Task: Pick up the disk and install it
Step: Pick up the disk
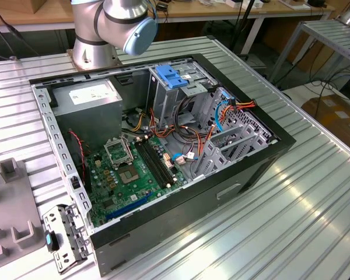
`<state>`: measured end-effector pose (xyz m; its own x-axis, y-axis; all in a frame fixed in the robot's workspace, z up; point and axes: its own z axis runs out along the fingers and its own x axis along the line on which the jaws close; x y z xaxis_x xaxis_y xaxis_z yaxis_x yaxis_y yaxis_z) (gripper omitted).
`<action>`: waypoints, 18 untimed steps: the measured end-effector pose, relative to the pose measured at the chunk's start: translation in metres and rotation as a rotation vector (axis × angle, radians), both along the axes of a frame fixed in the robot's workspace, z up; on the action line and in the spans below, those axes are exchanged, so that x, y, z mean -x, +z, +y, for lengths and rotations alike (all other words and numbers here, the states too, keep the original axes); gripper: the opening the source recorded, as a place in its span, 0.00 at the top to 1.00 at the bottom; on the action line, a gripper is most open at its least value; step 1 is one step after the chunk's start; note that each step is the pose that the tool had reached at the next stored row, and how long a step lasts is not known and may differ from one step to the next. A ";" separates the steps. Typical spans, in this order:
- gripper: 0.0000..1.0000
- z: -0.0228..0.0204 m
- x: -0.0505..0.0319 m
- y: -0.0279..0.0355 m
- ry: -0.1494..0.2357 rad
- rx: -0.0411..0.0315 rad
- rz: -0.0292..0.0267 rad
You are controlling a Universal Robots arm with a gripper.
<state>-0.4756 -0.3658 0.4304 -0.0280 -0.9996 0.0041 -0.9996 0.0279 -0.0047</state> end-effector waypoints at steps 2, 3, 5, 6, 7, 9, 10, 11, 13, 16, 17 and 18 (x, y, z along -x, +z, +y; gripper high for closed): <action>0.63 0.0000 0.0000 0.0016 0.000 0.0000 0.0000; 0.63 0.0000 0.0000 0.0026 0.000 0.0000 0.0001; 0.63 0.0000 0.0000 0.0050 0.000 0.0000 0.0003; 0.63 0.0000 0.0000 0.0062 0.000 0.0000 0.0003; 0.63 0.0000 0.0000 0.0076 0.000 0.0000 0.0004; 0.63 0.0000 0.0000 0.0096 0.000 0.0001 0.0006; 0.63 0.0000 0.0000 0.0103 0.000 0.0000 0.0005; 0.63 0.0000 0.0000 0.0118 0.000 0.0000 0.0007; 0.63 0.0000 0.0000 0.0143 0.000 0.0000 0.0009; 0.63 0.0000 0.0000 0.0166 0.000 0.0000 0.0010; 0.63 0.0000 0.0000 0.0174 0.000 0.0001 0.0011; 0.63 0.0000 0.0000 0.0184 0.000 0.0000 0.0011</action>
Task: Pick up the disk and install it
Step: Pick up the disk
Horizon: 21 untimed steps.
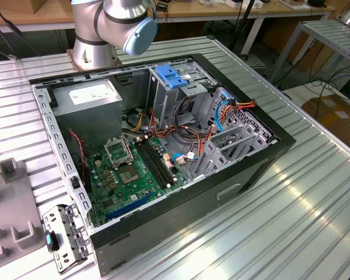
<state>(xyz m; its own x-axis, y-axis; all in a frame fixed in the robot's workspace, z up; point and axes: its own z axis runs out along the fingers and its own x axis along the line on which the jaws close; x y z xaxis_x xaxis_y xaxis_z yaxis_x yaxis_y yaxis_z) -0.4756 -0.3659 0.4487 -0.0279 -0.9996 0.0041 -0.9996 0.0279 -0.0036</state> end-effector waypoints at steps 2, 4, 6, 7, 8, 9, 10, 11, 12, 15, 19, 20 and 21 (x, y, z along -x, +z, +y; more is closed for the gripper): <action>0.63 0.0000 0.0000 0.0015 0.000 0.0000 0.0001; 0.63 0.0000 0.0000 0.0037 0.000 0.0000 0.0002; 0.63 0.0000 0.0000 0.0052 0.000 0.0000 0.0002; 0.63 0.0000 0.0000 0.0063 0.000 0.0000 0.0003; 0.63 0.0000 0.0000 0.0071 0.000 0.0000 0.0003; 0.63 0.0000 0.0000 0.0078 0.000 0.0000 0.0002; 0.63 0.0000 0.0000 0.0088 0.000 0.0000 0.0002; 0.63 0.0000 0.0000 0.0095 0.000 0.0001 0.0004; 0.63 0.0000 0.0000 0.0101 0.000 0.0000 0.0003; 0.63 0.0000 0.0000 0.0124 0.000 0.0000 0.0004; 0.63 0.0000 0.0000 0.0165 0.000 0.0000 0.0004; 0.63 0.0000 0.0000 0.0181 0.000 0.0000 0.0004; 0.63 0.0000 0.0000 0.0201 0.000 0.0000 0.0004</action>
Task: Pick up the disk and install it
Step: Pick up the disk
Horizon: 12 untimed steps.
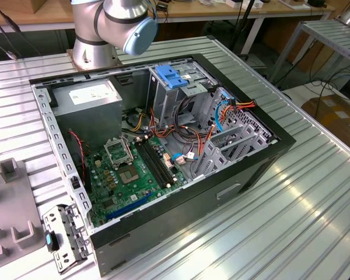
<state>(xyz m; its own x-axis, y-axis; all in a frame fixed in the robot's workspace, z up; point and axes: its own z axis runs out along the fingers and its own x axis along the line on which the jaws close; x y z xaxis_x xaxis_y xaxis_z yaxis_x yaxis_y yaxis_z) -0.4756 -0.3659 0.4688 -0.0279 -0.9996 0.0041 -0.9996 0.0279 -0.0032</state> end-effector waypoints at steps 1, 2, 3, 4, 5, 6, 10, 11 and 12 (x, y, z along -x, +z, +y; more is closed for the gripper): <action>0.63 0.0000 0.0000 0.0011 0.000 0.0000 0.0000; 0.63 0.0000 0.0000 0.0018 0.000 0.0000 0.0000; 0.63 0.0000 0.0000 0.0028 0.000 -0.0001 0.0000; 0.63 0.0000 0.0000 0.0035 0.000 0.0000 0.0001; 0.63 0.0000 0.0000 0.0046 0.000 0.0000 0.0001; 0.63 0.0000 0.0000 0.0062 0.000 0.0000 0.0002; 0.63 0.0000 0.0000 0.0112 0.000 0.0000 0.0003; 0.63 0.0000 0.0000 0.0130 0.000 0.0000 0.0005; 0.63 0.0000 0.0000 0.0142 0.000 0.0000 0.0006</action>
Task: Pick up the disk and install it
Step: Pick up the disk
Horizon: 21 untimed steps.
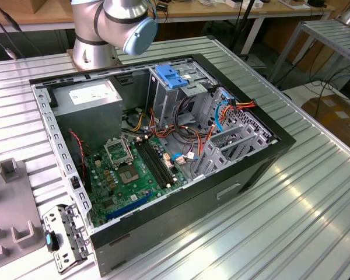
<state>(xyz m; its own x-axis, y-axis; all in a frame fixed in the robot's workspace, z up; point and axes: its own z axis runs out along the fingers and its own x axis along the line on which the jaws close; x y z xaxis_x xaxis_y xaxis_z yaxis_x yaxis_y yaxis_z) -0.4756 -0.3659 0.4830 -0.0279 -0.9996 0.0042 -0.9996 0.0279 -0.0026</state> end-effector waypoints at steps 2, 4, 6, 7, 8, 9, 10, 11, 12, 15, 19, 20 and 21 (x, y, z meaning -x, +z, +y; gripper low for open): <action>0.63 0.0000 0.0000 0.0027 0.000 0.0000 0.0002; 0.63 0.0000 0.0000 0.0060 0.000 0.0000 0.0006; 0.63 0.0000 0.0000 0.0103 0.000 0.0000 0.0008; 0.63 0.0000 0.0000 0.0116 0.000 0.0000 0.0009; 0.63 0.0000 0.0000 0.0126 0.000 0.0000 0.0010; 0.63 0.0000 0.0000 0.0141 0.000 0.0000 0.0010; 0.63 0.0000 0.0000 0.0152 0.000 0.0000 0.0010; 0.63 0.0000 0.0000 0.0162 0.000 0.0000 0.0012; 0.63 0.0000 0.0000 0.0169 0.000 0.0000 0.0013; 0.63 0.0000 0.0000 0.0173 0.000 0.0000 0.0012; 0.63 0.0000 -0.0012 0.0173 0.000 0.0000 0.0012; 0.63 0.0000 -0.0015 0.0173 0.000 -0.0001 0.0012; 0.63 0.0000 -0.0018 0.0173 0.000 0.0000 0.0012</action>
